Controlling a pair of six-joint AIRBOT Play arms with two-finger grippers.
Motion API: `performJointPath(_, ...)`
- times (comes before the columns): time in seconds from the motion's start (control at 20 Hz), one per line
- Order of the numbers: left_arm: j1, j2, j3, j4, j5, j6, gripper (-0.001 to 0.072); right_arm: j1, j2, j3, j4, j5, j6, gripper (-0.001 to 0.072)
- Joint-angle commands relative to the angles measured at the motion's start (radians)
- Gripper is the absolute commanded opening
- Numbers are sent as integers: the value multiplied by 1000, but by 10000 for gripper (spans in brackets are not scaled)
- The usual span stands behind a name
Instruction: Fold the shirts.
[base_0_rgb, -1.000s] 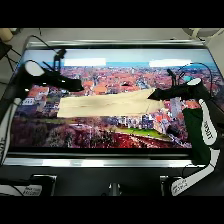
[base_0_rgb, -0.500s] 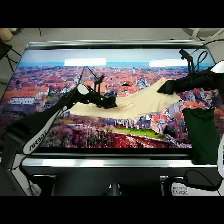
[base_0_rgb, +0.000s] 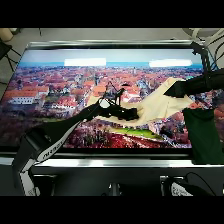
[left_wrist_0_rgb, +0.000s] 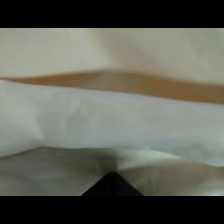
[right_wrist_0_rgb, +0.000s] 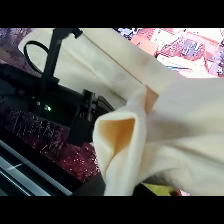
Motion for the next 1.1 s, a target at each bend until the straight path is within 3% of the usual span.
performJointPath(0.0,-47,-12,14,-49,70,3,25,-1,26,1,-17,-7,19,20)
performJointPath(0.1,16,18,13,-24,18,23,23,1,8,1,-31,-19,19,20)
performJointPath(0.2,119,97,13,134,-28,6,23,43,-35,1,-33,-40,16,19)
performJointPath(0.35,327,280,13,437,-111,-100,23,179,-122,1,-9,-140,16,19)
performJointPath(0.45,472,411,13,529,-161,-111,24,277,-195,1,21,-222,16,19)
performJointPath(0.65,700,639,13,539,-237,-101,25,436,-379,1,108,-406,31,19)
performJointPath(0.9,747,809,6,541,-285,-64,25,533,-569,1,382,-574,-29,23)
performJointPath(0.95,740,818,6,540,-291,-64,25,545,-587,1,438,-591,-46,62)
performJointPath(1.0,726,820,6,541,-293,-63,25,553,-595,1,481,-620,-45,210)
performJointPath(1.05,710,818,6,541,-292,-63,25,554,-595,1,517,-653,-55,435)
